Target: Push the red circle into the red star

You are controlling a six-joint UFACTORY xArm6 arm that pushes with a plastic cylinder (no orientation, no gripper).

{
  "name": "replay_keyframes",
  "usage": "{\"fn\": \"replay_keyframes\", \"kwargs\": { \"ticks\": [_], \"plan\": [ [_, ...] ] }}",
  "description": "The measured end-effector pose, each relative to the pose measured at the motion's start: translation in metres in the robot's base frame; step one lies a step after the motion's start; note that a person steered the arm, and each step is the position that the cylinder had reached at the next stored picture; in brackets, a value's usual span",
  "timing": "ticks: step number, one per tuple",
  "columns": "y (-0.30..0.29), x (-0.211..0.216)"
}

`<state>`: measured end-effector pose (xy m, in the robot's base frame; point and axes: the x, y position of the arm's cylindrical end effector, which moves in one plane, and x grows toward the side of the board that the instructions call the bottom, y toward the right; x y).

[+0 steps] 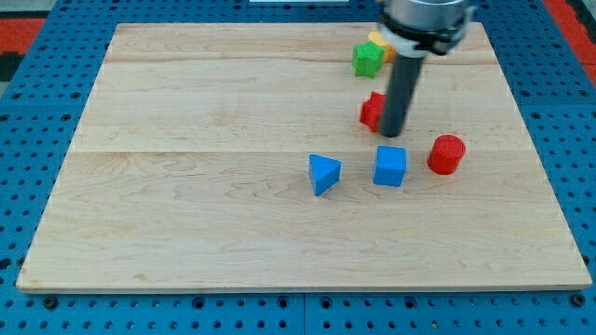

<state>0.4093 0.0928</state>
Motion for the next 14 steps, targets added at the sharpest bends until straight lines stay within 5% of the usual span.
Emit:
{"fn": "replay_keyframes", "kwargs": {
  "ticks": [2, 4, 6, 7, 8, 11, 12, 14],
  "plan": [
    [-0.015, -0.068],
    [0.124, -0.072],
    [0.171, 0.037],
    [0.149, 0.070],
    [0.087, 0.059],
    [0.027, -0.031],
    [0.026, -0.003],
    [0.009, -0.069]
  ]
}}
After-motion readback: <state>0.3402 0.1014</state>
